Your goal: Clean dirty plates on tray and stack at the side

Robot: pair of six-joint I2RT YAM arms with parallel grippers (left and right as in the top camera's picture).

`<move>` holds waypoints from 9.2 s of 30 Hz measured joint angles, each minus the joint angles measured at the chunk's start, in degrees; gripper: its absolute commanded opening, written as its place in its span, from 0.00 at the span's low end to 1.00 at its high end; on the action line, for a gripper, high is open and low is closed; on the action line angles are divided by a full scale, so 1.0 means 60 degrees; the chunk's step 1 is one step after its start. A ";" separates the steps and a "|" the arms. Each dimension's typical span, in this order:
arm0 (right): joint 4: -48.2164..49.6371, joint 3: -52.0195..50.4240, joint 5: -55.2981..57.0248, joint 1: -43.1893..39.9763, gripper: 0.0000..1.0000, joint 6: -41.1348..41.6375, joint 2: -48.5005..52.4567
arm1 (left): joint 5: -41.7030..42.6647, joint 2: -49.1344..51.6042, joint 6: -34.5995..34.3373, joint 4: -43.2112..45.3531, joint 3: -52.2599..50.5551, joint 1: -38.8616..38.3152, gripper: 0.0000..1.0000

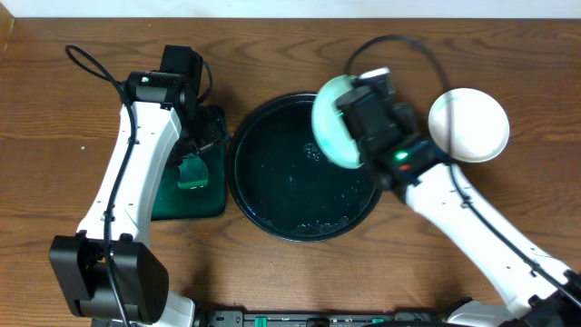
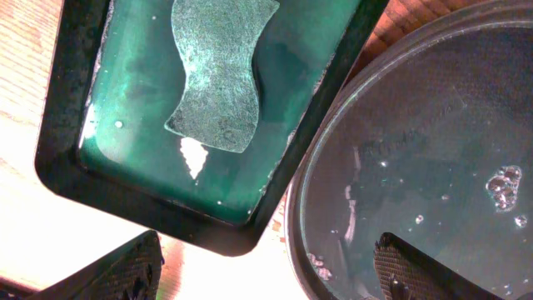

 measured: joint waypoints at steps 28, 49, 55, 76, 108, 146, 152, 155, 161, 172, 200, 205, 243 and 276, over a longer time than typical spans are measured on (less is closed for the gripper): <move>-0.1144 0.0004 -0.3450 -0.8521 0.01 0.2845 0.1155 | 0.0004 0.0000 -0.0004 0.0066 0.0000 0.0000 0.82; 0.0430 0.0004 -0.4900 -0.8608 0.17 0.3319 0.3388 | 0.0000 0.0000 0.0000 0.0069 0.0000 0.0000 0.82; -0.0029 0.0164 -0.5512 -0.8601 0.32 0.2954 0.3388 | 0.0004 0.0000 0.0000 0.0069 0.0000 0.0000 0.82; -0.2291 0.1756 -0.7206 -0.6127 0.99 -0.1126 0.0273 | -0.0004 -0.0627 0.1796 0.1730 0.0131 0.0000 0.82; -0.3432 0.1756 -0.6339 -0.4987 0.99 -0.1625 -0.0838 | -0.1279 -1.2597 0.3198 -0.2240 0.0572 0.0004 0.82; -0.1894 0.1756 -0.6065 -0.3228 0.99 -0.3268 -0.5191 | -0.1734 -1.2990 0.3133 -0.3548 -0.0295 0.0004 0.82; -0.1996 0.1756 -0.6065 -0.3228 0.99 -0.3315 -0.5187 | -0.1734 -1.2990 0.3133 -0.3548 -0.0295 0.0004 0.82; -0.1989 0.1756 -0.6073 -0.3228 0.99 -0.3300 -0.5173 | -0.1734 -1.2990 0.3133 -0.3548 -0.0295 0.0004 0.82; -0.1923 0.1756 -0.6102 -0.3228 0.99 -0.2852 -0.5173 | -0.1734 -1.2990 0.3133 -0.3548 -0.0295 0.0004 0.82; -0.2350 0.1756 -0.6178 -0.3228 0.99 -0.2269 -0.5173 | -0.1734 -1.2990 0.3133 -0.3552 -0.0295 0.0004 0.82; 0.0262 -0.2222 -0.6550 -0.3869 0.99 -0.1177 -0.8921 | -0.1759 -1.2990 0.3133 -0.3548 -0.0302 0.0004 0.82; 0.2532 -0.4776 -0.6830 -0.4291 0.99 -0.0860 -1.1293 | -0.1759 -1.2990 0.3133 -0.3555 -0.0302 0.0004 0.82; 0.7675 -1.1814 -0.7122 -0.4994 0.99 -0.0124 -1.4302 | -0.1756 -1.2990 0.3133 -0.3555 -0.0302 0.0004 0.82; 0.5322 -1.1814 -0.6910 -0.4994 0.99 -0.0310 -1.4305 | -0.1759 -1.2990 0.3133 -0.3552 -0.0302 0.0004 0.82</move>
